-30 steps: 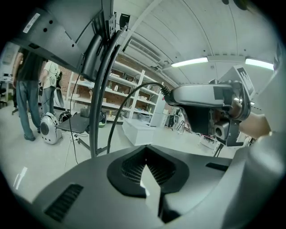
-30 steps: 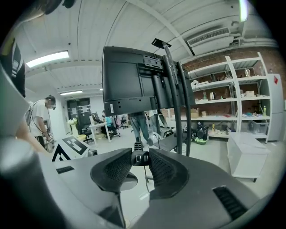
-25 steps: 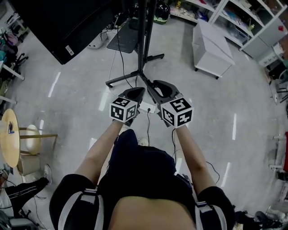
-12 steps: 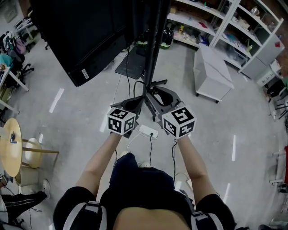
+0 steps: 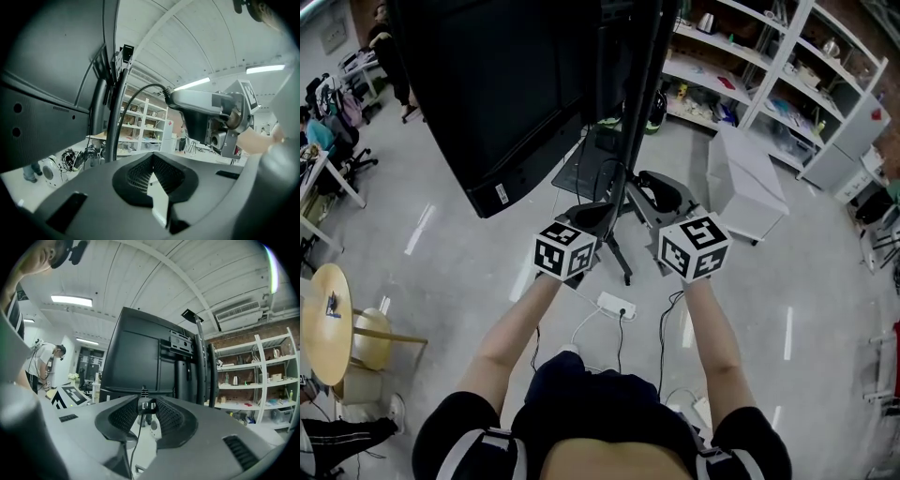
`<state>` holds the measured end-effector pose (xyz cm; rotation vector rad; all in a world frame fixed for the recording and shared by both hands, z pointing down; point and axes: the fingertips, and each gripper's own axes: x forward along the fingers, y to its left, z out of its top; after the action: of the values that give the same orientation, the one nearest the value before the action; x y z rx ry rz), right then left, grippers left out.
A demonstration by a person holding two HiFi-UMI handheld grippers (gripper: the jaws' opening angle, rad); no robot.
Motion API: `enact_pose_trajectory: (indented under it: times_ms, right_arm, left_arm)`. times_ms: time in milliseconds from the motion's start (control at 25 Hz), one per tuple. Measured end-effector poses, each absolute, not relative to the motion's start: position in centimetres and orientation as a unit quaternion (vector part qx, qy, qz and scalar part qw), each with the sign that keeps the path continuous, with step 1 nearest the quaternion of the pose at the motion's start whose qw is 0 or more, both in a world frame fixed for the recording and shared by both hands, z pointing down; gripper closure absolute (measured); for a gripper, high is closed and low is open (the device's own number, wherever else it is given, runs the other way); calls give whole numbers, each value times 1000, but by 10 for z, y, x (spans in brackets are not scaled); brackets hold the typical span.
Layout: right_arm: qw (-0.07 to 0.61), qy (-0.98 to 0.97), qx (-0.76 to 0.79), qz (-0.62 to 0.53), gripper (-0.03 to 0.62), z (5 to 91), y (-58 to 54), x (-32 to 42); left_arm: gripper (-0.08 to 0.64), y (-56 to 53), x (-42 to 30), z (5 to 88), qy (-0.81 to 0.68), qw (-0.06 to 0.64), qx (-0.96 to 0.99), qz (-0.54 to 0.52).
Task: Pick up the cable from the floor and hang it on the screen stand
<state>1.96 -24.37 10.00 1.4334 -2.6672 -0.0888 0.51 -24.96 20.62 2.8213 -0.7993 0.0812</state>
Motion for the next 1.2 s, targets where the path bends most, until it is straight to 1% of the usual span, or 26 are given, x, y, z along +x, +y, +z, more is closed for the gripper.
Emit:
enact_pose_trajectory:
  times_ms: [160, 400, 720, 880, 1200]
  right_arm:
    - [60, -873, 480, -63, 457, 68, -270, 21]
    - [54, -869, 480, -107, 457, 15, -309, 15]
    - [32, -873, 467, -136, 457, -48, -363, -2]
    - [10, -878, 456, -143, 457, -80, -383, -11]
    - [-3, -886, 436, -157, 457, -122, -412, -31]
  left_arm:
    - [552, -279, 5, 184, -265, 102, 959, 21]
    - [552, -319, 8, 138, -258, 64, 964, 1]
    - [552, -366, 12, 104, -259, 38, 965, -22]
    - [552, -386, 12, 90, -260, 29, 965, -32]
    - [552, -416, 7, 67, -271, 26, 962, -36]
